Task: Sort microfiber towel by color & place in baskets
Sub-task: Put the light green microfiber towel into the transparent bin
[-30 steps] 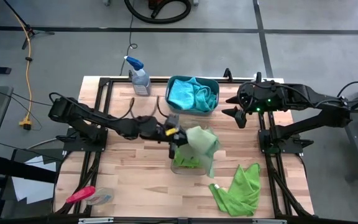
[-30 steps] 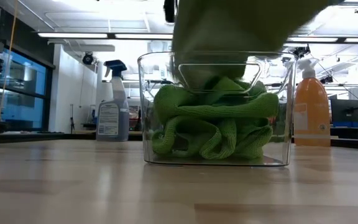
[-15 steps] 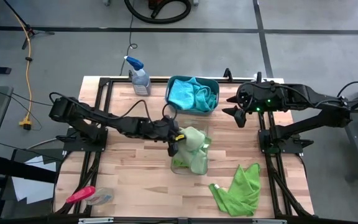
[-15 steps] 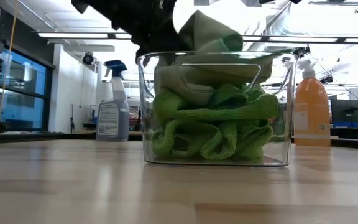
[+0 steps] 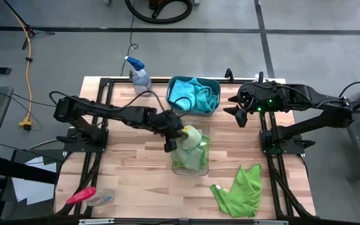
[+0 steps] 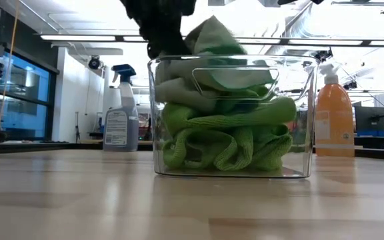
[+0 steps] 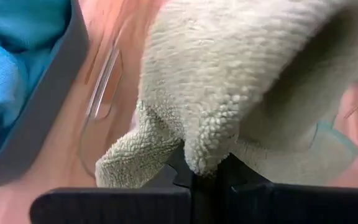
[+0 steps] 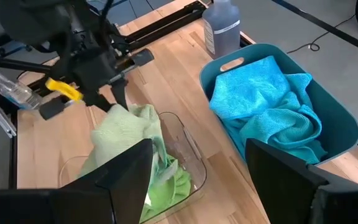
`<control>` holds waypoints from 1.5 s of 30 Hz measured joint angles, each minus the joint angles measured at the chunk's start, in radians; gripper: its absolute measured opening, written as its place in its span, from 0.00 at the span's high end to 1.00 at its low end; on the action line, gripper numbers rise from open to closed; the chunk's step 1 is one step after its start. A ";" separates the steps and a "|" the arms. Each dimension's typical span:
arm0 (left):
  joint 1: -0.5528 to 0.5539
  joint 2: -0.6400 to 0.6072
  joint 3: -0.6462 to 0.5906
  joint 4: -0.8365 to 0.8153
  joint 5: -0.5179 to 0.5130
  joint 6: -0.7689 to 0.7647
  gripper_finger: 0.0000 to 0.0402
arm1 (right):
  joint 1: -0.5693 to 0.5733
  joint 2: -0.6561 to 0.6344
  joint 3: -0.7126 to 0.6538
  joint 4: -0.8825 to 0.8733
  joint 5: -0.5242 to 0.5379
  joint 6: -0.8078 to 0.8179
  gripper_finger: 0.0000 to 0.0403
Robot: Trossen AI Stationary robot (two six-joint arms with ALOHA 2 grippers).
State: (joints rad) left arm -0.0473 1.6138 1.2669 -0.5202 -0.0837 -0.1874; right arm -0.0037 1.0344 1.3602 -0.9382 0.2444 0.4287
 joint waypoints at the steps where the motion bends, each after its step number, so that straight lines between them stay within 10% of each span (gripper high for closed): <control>1: 0.002 0.019 0.028 -0.031 0.000 0.019 1.00 | 0.000 0.000 0.000 0.001 0.000 0.000 0.36; 14: -0.028 0.303 0.298 -0.113 0.027 0.155 1.00 | 0.000 0.017 0.000 0.007 0.000 0.010 0.36; 45: 0.001 0.494 0.314 -0.299 -0.026 0.112 0.89 | 0.007 0.153 0.000 -0.111 -0.045 0.063 0.36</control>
State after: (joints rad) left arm -0.0461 2.1082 1.5805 -0.8190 -0.1102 -0.0751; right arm 0.0029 1.1877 1.3602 -1.0493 0.1989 0.4919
